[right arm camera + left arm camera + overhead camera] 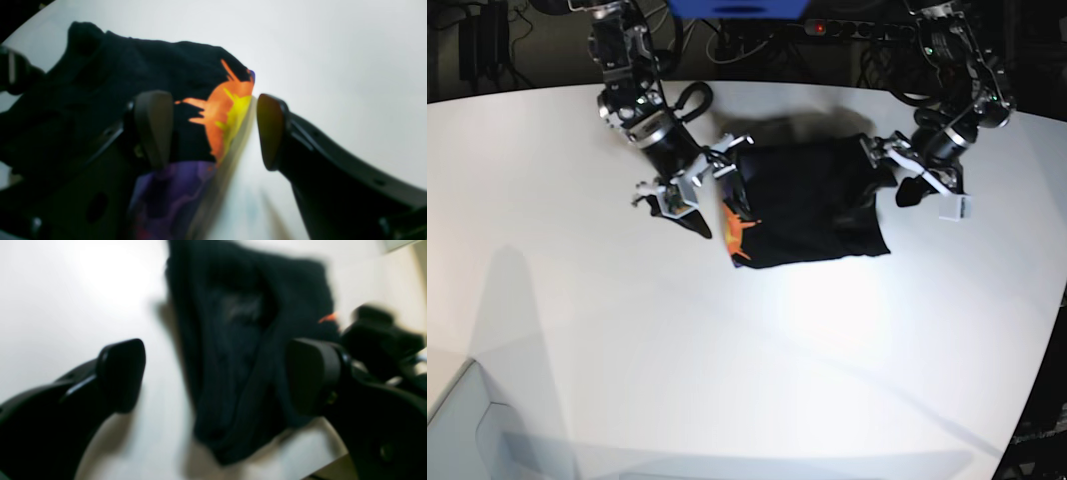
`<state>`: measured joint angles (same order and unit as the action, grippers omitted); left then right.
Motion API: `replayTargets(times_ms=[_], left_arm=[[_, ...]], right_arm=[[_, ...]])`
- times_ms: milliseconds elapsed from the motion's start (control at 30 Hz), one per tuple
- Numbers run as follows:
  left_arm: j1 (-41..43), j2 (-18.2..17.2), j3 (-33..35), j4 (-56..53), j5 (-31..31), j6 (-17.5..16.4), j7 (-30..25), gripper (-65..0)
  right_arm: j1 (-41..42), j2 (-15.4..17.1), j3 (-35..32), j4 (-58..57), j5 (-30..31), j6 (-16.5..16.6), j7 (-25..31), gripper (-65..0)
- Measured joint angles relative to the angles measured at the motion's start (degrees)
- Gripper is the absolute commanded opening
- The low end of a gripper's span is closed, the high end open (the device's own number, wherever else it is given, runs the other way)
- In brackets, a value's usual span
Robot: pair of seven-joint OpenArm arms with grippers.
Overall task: Layout the t-shirt on the table in an organized manner, then fold the t-shirt properly
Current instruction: 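Grasp opposite sides of the bundle with both grippers and square it, then push the bundle with the left gripper toward the right gripper to flatten it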
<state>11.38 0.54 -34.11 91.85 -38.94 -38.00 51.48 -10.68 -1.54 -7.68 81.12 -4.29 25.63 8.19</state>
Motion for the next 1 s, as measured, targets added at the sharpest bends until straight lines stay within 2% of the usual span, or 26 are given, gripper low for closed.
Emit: replayTargets(times_ms=[233, 433, 567, 700, 900, 1000], left_arm=[[-4.13, -0.31, 0.02, -10.10, -1.14, 0.02, -0.31, 0.0], [-4.59, 0.22, 0.00, -11.37, -1.64, 0.31, -1.09, 0.0], [-5.01, 0.26, 0.09, -11.52, -0.48, 2.54, -1.57, 0.0], [-6.34, -0.50, 3.65, -11.67, 2.27, 5.11, -2.19, 0.0], [-6.36, -0.33, 9.07, -11.50, 2.47, 10.21, -3.91, 0.0], [-6.45, -0.35, 10.03, -11.50, 2.43, 11.02, -3.96, 0.0]], right_arm=[[-1.14, 0.44, 0.13, 0.04, 0.00, 0.02, 0.04, -25.0], [-2.25, 1.29, 0.13, 1.77, -0.02, 0.02, 0.02, -25.0], [-2.23, 1.38, 0.13, 1.84, -0.02, 0.00, 0.00, -25.0], [-2.25, 1.33, 0.13, 1.84, 0.00, 0.00, 0.02, -25.0], [-2.34, 0.90, 0.13, 1.86, 0.02, 0.00, 0.02, -25.0], [-2.38, 0.90, 0.13, 3.17, 0.00, 0.00, 0.00, -25.0]])
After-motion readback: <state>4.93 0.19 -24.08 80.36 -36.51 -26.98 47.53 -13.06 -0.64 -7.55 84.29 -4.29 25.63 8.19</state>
